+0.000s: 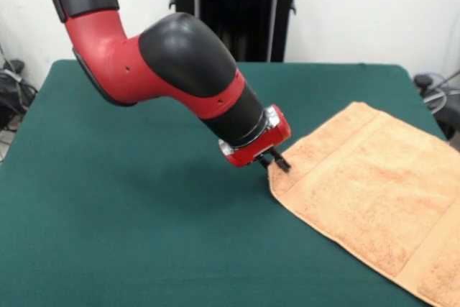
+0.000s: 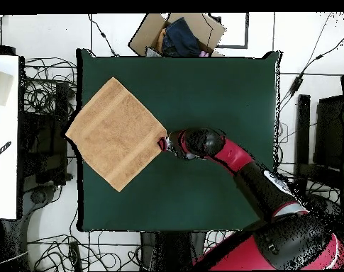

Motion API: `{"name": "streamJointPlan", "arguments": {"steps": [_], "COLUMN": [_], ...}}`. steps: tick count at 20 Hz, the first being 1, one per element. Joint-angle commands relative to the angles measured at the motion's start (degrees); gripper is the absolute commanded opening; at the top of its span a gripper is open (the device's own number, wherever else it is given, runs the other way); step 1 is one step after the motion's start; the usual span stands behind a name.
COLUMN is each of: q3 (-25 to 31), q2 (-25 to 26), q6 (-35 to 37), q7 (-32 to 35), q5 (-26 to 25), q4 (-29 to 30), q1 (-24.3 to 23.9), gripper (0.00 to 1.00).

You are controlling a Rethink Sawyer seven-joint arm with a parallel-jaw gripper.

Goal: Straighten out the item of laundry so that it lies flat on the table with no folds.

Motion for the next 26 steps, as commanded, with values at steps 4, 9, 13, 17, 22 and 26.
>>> {"name": "streamJointPlan", "arguments": {"steps": [4, 9, 13, 17, 22, 26], "q3": [-1.3, -1.25, -1.12, -0.96, -0.77, -0.57], "q2": [6.06, 6.11, 6.29, 6.5, 6.73, 7.0], "q6": [5.42, 7.08, 8.24, 9.11, 10.02, 10.77], "q7": [-4.36, -4.86, -5.33, -5.65, -6.26, -6.68], "q5": [-4.04, -4.26, -4.38, -4.34, -4.52, -4.56], "q4": [-3.79, -5.05, -5.92, -6.49, -6.94, -7.4], "q1": [0.09, -0.04, -0.26, -0.48, -1.09, -1.48], "gripper": [0.0, 0.0, 0.0, 0.0, 0.0, 0.0]}}
